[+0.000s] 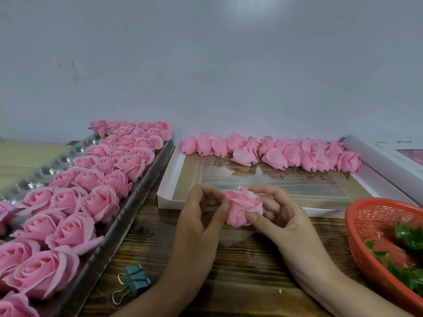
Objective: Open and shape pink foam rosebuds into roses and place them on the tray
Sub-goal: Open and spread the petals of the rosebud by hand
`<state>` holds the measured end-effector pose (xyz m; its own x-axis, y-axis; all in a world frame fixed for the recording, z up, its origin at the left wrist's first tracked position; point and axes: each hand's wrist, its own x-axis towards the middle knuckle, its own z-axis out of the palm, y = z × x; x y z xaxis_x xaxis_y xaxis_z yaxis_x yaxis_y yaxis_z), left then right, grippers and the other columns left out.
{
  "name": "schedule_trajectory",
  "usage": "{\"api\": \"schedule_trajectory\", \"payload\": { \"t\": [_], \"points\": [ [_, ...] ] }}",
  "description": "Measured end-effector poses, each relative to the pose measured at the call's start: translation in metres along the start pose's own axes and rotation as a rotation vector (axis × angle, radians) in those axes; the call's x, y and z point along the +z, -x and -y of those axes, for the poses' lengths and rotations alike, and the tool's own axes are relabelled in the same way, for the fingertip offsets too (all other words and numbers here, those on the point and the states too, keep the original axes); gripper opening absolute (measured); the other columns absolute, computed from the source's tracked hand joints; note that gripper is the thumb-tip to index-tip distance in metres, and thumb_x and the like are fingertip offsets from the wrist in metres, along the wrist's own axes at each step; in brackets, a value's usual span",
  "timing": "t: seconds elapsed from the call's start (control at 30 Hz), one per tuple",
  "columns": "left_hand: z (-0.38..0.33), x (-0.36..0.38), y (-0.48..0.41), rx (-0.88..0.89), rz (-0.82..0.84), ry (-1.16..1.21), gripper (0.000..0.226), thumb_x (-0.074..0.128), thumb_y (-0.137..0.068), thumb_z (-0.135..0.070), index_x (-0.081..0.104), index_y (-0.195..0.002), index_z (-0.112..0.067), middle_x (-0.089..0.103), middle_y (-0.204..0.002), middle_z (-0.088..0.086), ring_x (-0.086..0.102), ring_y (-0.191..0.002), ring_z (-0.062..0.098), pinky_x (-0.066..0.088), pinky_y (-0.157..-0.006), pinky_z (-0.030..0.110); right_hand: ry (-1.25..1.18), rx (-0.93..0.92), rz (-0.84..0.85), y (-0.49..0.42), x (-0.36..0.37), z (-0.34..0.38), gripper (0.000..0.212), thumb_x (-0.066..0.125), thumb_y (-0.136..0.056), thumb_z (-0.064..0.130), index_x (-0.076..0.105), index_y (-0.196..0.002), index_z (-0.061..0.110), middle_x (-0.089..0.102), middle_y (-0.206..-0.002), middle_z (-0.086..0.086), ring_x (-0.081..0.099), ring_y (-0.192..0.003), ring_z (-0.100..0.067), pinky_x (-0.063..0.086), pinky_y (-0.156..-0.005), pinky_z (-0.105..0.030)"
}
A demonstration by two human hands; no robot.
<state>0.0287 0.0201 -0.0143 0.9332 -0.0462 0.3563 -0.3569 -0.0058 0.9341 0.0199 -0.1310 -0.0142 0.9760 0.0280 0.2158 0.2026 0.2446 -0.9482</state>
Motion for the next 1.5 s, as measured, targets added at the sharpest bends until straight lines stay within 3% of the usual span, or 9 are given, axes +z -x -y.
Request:
{"api": "schedule_trajectory", "payload": {
  "t": [0.1, 0.3, 0.63, 0.8, 0.97, 1.03, 1.13, 1.3, 1.5],
  "points": [
    [0.0017, 0.0006, -0.0015, -0.022, -0.005, 0.074, 0.021, 0.062, -0.085, -0.013, 0.059, -0.102, -0.024, 0.068, -0.096, -0.004, 0.064, -0.094, 0.009, 0.051, -0.081, 0.019, -0.048, -0.008, -0.029, 0.0002, -0.0001, 0.0004, 0.044, 0.076, -0.061, 0.015, 0.057, -0.099, 0.002, 0.073, -0.091, -0.019, 0.069, -0.083, -0.02, 0.056, -0.076, -0.02],
    [0.0006, -0.0004, -0.0007, 0.034, -0.009, 0.043, 0.023, 0.063, -0.084, -0.009, 0.061, -0.101, -0.024, 0.069, -0.095, -0.01, 0.065, -0.091, 0.003, 0.048, -0.073, 0.009, -0.024, -0.028, -0.037, 0.0034, -0.0019, -0.0018, 0.023, 0.071, -0.068, 0.007, 0.057, -0.083, -0.003, 0.07, -0.065, -0.008, 0.065, -0.059, -0.008, 0.05, -0.06, -0.013],
    [0.0003, -0.0004, 0.0013, 0.064, 0.006, -0.014, 0.027, 0.066, -0.081, -0.007, 0.062, -0.09, -0.032, 0.069, -0.097, -0.007, 0.065, -0.096, 0.01, 0.051, -0.079, 0.016, 0.089, -0.049, -0.017, 0.006, 0.0066, 0.0036, 0.035, 0.079, -0.063, 0.02, 0.064, -0.09, 0.002, 0.073, -0.085, -0.021, 0.068, -0.084, -0.029, 0.054, -0.077, -0.022],
    [-0.0013, -0.0012, 0.0036, 0.113, 0.026, -0.026, 0.025, 0.068, -0.079, -0.01, 0.063, -0.089, -0.032, 0.069, -0.096, -0.006, 0.066, -0.096, 0.015, 0.052, -0.081, 0.019, 0.131, -0.071, -0.038, 0.0055, 0.004, 0.0024, 0.029, 0.072, -0.074, 0.015, 0.062, -0.092, -0.006, 0.072, -0.087, -0.025, 0.065, -0.086, -0.045, 0.05, -0.083, -0.037],
    [-0.0029, -0.0015, 0.0007, 0.202, 0.0, -0.074, 0.018, 0.064, -0.083, -0.016, 0.064, -0.093, -0.031, 0.062, -0.104, -0.007, 0.061, -0.1, 0.009, 0.048, -0.077, 0.012, 0.1, -0.078, -0.026, 0.0048, 0.0044, 0.0036, 0.029, 0.07, -0.075, 0.017, 0.063, -0.093, -0.004, 0.072, -0.081, -0.019, 0.066, -0.077, -0.019, 0.052, -0.075, -0.019],
    [-0.0031, -0.0014, -0.0003, 0.201, 0.026, -0.036, 0.015, 0.062, -0.083, -0.019, 0.065, -0.095, -0.027, 0.062, -0.113, -0.006, 0.06, -0.105, 0.009, 0.049, -0.081, 0.015, 0.085, -0.081, -0.034, 0.0043, 0.0036, 0.0033, 0.027, 0.069, -0.075, 0.017, 0.063, -0.092, -0.004, 0.072, -0.082, -0.02, 0.066, -0.077, -0.019, 0.052, -0.076, -0.021],
    [-0.0024, -0.0006, -0.0007, 0.152, 0.07, 0.022, 0.014, 0.064, -0.084, -0.02, 0.066, -0.095, -0.029, 0.068, -0.103, -0.008, 0.064, -0.099, 0.01, 0.051, -0.078, 0.017, 0.075, -0.085, -0.046, 0.0051, 0.0025, 0.0031, 0.026, 0.069, -0.075, 0.015, 0.062, -0.091, -0.003, 0.072, -0.078, -0.018, 0.065, -0.075, -0.018, 0.052, -0.075, -0.02],
    [0.0022, -0.0021, -0.0019, 0.157, 0.069, 0.053, 0.022, 0.064, -0.083, -0.002, 0.066, -0.095, -0.021, 0.07, -0.098, -0.003, 0.067, -0.095, 0.011, 0.053, -0.078, 0.02, 0.105, -0.077, 0.008, 0.0055, 0.0059, 0.0013, 0.036, 0.076, -0.068, 0.018, 0.06, -0.095, -0.001, 0.073, -0.08, -0.016, 0.069, -0.078, -0.02, 0.053, -0.074, -0.017],
    [0.004, -0.0021, 0.0001, 0.176, 0.069, -0.006, 0.025, 0.067, -0.079, -0.008, 0.064, -0.088, -0.031, 0.065, -0.099, 0.003, 0.063, -0.102, 0.022, 0.051, -0.084, 0.021, 0.103, -0.064, 0.008, 0.0039, 0.0067, -0.0005, 0.035, 0.076, -0.065, 0.02, 0.06, -0.092, 0.004, 0.077, -0.085, -0.011, 0.073, -0.079, -0.014, 0.053, -0.071, -0.015]
  ]
}}
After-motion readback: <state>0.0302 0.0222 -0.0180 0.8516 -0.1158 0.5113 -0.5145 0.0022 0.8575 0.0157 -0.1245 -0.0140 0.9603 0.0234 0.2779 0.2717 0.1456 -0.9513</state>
